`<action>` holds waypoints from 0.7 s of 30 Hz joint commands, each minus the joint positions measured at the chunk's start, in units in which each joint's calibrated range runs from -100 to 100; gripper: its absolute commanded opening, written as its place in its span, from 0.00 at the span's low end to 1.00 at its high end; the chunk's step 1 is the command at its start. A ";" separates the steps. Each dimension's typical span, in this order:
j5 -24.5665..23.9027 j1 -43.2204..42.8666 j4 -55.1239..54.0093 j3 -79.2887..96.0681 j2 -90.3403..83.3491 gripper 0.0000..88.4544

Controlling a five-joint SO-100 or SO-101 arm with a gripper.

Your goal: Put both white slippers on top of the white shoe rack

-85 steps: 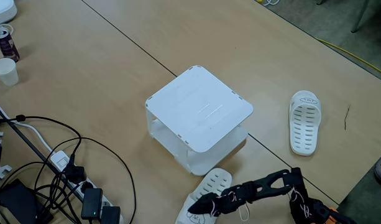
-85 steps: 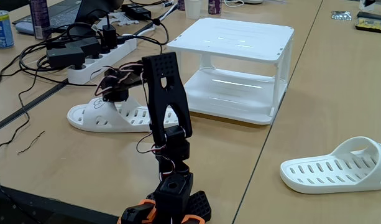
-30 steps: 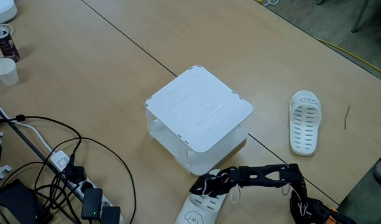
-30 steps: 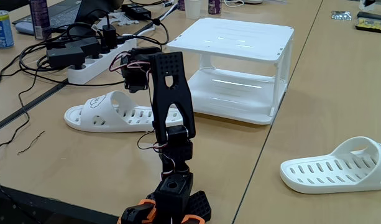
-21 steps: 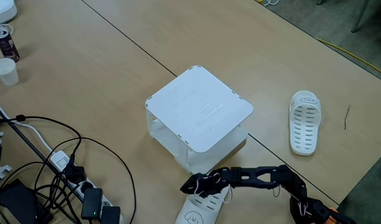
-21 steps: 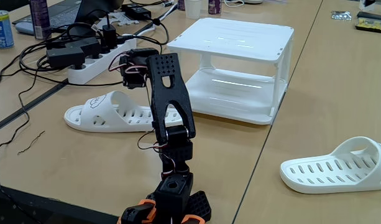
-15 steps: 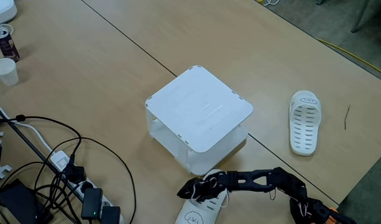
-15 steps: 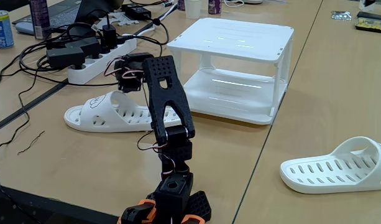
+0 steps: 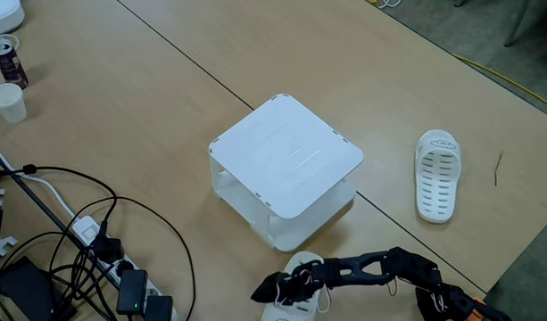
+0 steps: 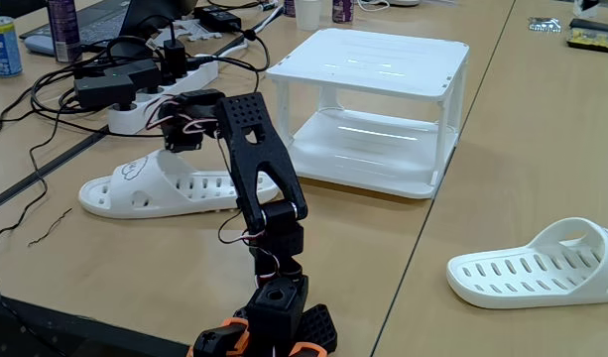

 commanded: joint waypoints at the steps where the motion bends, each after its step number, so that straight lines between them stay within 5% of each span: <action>1: 0.47 -6.64 0.34 3.63 -0.62 0.01; 21: 0.47 -6.64 0.34 38.91 -22.16 0.01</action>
